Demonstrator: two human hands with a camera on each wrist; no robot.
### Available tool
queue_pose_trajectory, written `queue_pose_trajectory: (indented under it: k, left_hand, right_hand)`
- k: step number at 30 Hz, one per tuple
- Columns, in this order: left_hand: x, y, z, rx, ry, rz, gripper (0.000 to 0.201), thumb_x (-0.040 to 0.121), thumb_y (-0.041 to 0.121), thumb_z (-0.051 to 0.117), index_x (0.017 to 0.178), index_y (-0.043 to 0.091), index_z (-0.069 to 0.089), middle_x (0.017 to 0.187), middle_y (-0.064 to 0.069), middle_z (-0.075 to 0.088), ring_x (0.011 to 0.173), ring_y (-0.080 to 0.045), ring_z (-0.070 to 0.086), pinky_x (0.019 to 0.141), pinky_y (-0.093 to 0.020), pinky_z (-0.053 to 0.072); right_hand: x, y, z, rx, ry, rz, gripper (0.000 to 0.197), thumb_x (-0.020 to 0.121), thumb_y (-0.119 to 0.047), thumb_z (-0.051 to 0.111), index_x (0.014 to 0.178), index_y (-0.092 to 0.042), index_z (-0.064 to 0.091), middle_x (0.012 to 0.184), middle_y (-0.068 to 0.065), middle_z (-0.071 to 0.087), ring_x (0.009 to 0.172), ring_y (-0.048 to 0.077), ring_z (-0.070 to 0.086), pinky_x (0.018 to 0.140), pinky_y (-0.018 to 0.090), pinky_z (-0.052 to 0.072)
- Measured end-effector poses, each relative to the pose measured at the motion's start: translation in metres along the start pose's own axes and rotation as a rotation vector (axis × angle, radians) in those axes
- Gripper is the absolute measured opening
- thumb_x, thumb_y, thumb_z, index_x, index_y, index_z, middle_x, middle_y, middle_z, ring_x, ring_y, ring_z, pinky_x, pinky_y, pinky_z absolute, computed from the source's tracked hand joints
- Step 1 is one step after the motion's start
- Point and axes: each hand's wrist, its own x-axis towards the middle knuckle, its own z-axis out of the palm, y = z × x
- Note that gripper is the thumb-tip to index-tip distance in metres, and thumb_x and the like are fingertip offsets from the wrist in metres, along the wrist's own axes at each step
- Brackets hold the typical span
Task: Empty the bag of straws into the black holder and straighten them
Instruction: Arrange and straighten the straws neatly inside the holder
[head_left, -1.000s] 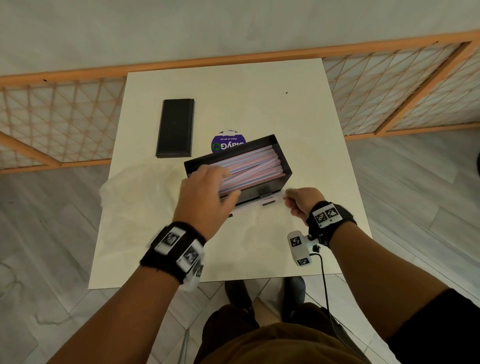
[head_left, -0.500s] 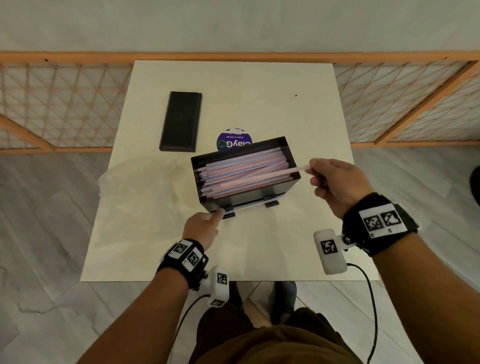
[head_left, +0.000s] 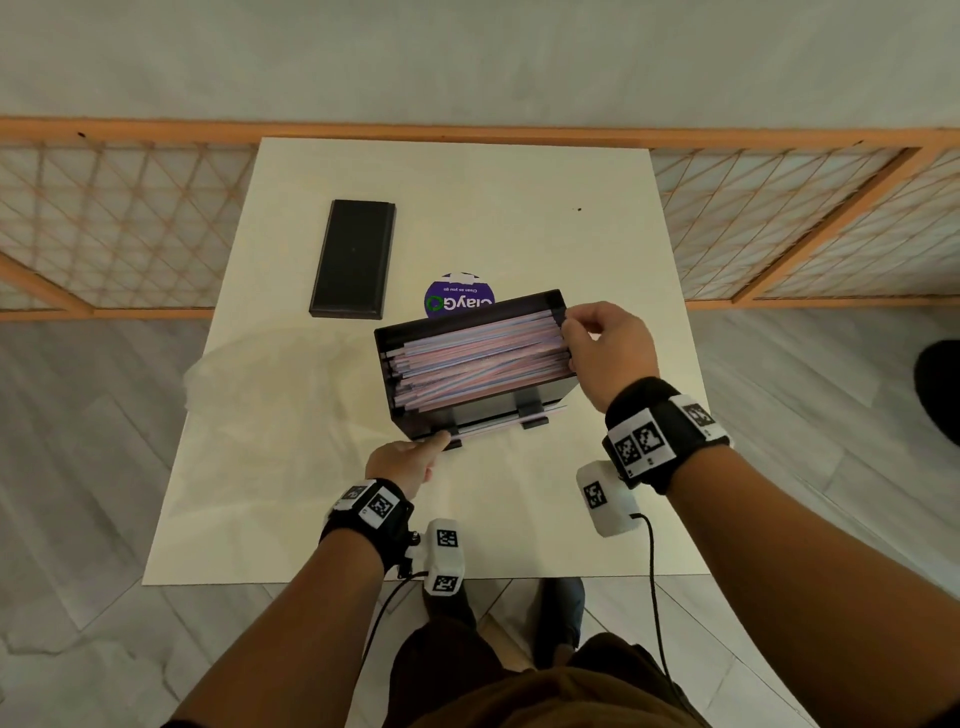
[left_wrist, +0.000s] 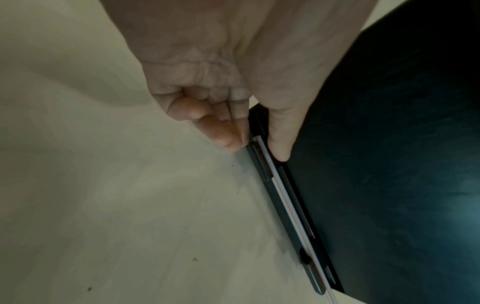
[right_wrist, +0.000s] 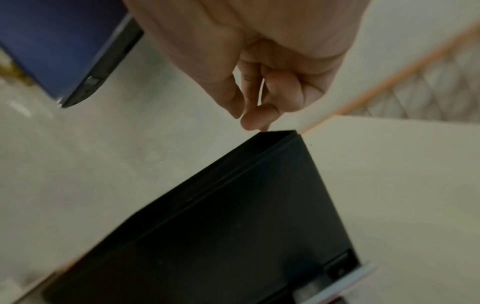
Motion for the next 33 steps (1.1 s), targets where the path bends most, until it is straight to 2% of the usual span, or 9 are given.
queue_pose_trajectory:
  k: [5,8,13,18,21,26,29,31,33]
  left_hand:
    - [0.001,0.002,0.009,0.038,0.022,-0.004,0.042,0.083,0.055,0.076,0.066,0.017,0.070,0.067,0.001,0.069,0.072,-0.021,0.065,0.062,-0.027,0.041]
    - [-0.001,0.003,0.010,0.082,0.027,-0.008,0.044,0.090,0.050,0.070,0.062,0.016,0.064,0.060,0.001,0.062,0.060,-0.022,0.056,0.066,-0.029,0.041]
    - [-0.002,0.007,0.002,0.157,0.048,-0.013,0.047,0.093,0.045,0.063,0.055,0.018,0.056,0.049,0.004,0.056,0.048,-0.022,0.049,0.058,-0.028,0.040]
    - [-0.019,0.000,-0.008,-0.421,0.077,-0.151,0.027,0.093,0.020,0.062,0.067,0.013,0.056,0.060,-0.002,0.054,0.053,-0.016,0.044,0.051,-0.027,0.030]
    - [-0.047,-0.004,-0.028,-0.546,0.123,-0.157,0.024,0.091,0.013,0.058,0.069,0.017,0.048,0.055,0.002,0.048,0.050,-0.012,0.042,0.045,-0.024,0.027]
    - [-0.107,-0.004,-0.074,-0.504,0.061,-0.006,0.020,0.092,0.011,0.057,0.075,0.014,0.049,0.065,-0.002,0.047,0.055,-0.014,0.038,0.053,-0.030,0.026]
    - [-0.132,0.024,-0.079,-0.445,0.022,0.132,0.017,0.095,0.015,0.062,0.078,0.015,0.059,0.070,0.000,0.055,0.058,-0.012,0.044,0.056,-0.029,0.031]
    - [-0.136,0.050,-0.074,-0.431,0.006,0.221,0.014,0.094,0.019,0.067,0.080,0.018,0.065,0.073,0.000,0.060,0.059,-0.011,0.047,0.057,-0.028,0.034]
    - [-0.131,0.076,-0.062,-0.408,0.011,0.278,0.010,0.094,0.021,0.068,0.085,0.017,0.068,0.073,0.000,0.064,0.059,-0.011,0.049,0.055,-0.026,0.035]
  right_hand:
    - [-0.003,-0.004,-0.003,-0.182,0.022,-0.178,0.023,0.100,-0.023,0.051,0.117,-0.021,0.067,0.116,-0.004,0.064,0.094,0.012,0.060,0.077,0.021,0.044]
    - [-0.003,-0.003,-0.003,-0.210,-0.006,-0.206,0.023,0.100,-0.021,0.051,0.116,-0.021,0.067,0.116,-0.002,0.064,0.092,0.012,0.059,0.073,0.017,0.042]
    - [-0.007,0.006,-0.009,-0.201,-0.011,-0.196,0.019,0.097,-0.020,0.053,0.109,-0.022,0.068,0.108,-0.004,0.067,0.086,0.013,0.062,0.066,0.012,0.040]
    - [-0.013,0.014,-0.020,-0.131,0.002,-0.135,0.015,0.095,-0.019,0.055,0.101,-0.025,0.068,0.100,-0.008,0.068,0.088,0.013,0.063,0.068,0.014,0.041]
    - [-0.018,0.012,-0.026,-0.087,0.005,-0.132,0.016,0.094,-0.019,0.055,0.101,-0.024,0.069,0.098,-0.009,0.067,0.084,0.012,0.063,0.069,0.019,0.044]
    - [-0.029,0.000,-0.032,-0.012,-0.037,-0.198,0.015,0.095,-0.022,0.056,0.101,-0.027,0.069,0.099,-0.010,0.069,0.076,0.012,0.064,0.068,0.023,0.048]
    - [-0.033,-0.014,-0.033,-0.058,-0.085,-0.321,0.014,0.097,-0.023,0.057,0.105,-0.025,0.069,0.099,-0.009,0.067,0.081,0.007,0.063,0.068,0.012,0.047]
    - [-0.031,-0.027,-0.033,-0.133,-0.163,-0.405,0.016,0.097,-0.023,0.057,0.108,-0.024,0.069,0.099,-0.010,0.066,0.086,0.006,0.061,0.070,0.009,0.043]
    - [-0.025,-0.038,-0.032,-0.267,-0.281,-0.453,0.020,0.098,-0.025,0.056,0.113,-0.024,0.069,0.104,-0.010,0.065,0.090,0.007,0.059,0.076,0.013,0.044]
